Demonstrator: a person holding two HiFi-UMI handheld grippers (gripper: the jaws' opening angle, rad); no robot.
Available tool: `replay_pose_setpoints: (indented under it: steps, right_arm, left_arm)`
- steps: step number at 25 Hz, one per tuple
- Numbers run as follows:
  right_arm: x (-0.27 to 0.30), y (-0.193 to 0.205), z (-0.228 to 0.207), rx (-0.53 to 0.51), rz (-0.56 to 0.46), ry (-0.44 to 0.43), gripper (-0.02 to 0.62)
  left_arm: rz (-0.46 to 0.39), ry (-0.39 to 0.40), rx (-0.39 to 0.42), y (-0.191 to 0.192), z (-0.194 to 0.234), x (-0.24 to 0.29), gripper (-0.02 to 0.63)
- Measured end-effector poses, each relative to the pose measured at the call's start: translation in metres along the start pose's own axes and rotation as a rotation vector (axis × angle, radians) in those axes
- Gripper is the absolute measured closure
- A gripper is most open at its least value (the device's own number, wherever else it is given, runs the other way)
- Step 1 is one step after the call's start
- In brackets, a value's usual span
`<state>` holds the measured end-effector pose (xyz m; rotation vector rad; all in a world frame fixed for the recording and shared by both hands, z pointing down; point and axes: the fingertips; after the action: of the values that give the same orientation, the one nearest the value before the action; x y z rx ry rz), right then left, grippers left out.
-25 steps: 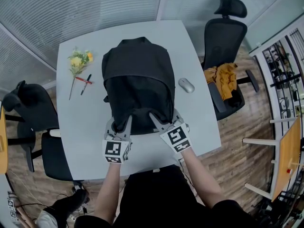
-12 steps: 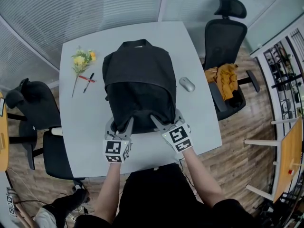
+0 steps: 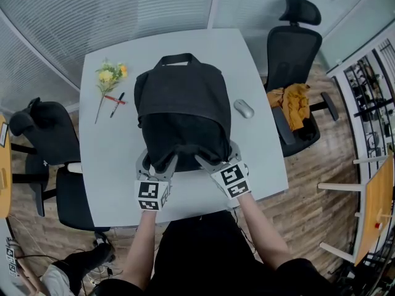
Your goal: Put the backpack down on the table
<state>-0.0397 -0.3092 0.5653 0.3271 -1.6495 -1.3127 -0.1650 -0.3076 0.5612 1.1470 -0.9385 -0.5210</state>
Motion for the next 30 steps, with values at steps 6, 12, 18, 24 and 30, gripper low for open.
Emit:
replay_pose_setpoints:
  steps: [6,12,18,24,30]
  right_arm:
    - [-0.008,-0.002,0.002,-0.007,-0.017,0.001,0.207]
    - [-0.018,0.003,0.004,0.000,-0.022,0.012,0.209]
    - [-0.036,0.012,-0.004,0.016,-0.017,0.042,0.209]
    - [-0.056,0.014,-0.006,0.009,-0.041,0.064,0.216]
    - [-0.086,0.021,-0.002,0.009,-0.067,0.074,0.236]
  left_arm:
    - [-0.005,-0.026,0.009,0.001,0.000,-0.006,0.273]
    - [-0.005,-0.080,0.015,0.002,0.005,-0.021,0.273]
    - [-0.053,-0.142,0.014,-0.012,0.002,-0.048,0.275]
    - [-0.058,-0.155,0.011,-0.009,-0.016,-0.064,0.275]
    - [-0.071,-0.171,0.020,-0.007,-0.046,-0.081,0.278]
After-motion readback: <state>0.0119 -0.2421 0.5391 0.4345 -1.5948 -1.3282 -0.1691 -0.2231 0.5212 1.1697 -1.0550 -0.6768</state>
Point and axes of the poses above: the fingertips, and each gripper's own axes: x forward along the fingers, z to its left, y out of its underside, and after that the axes turned 4 degrees about y, right-handed
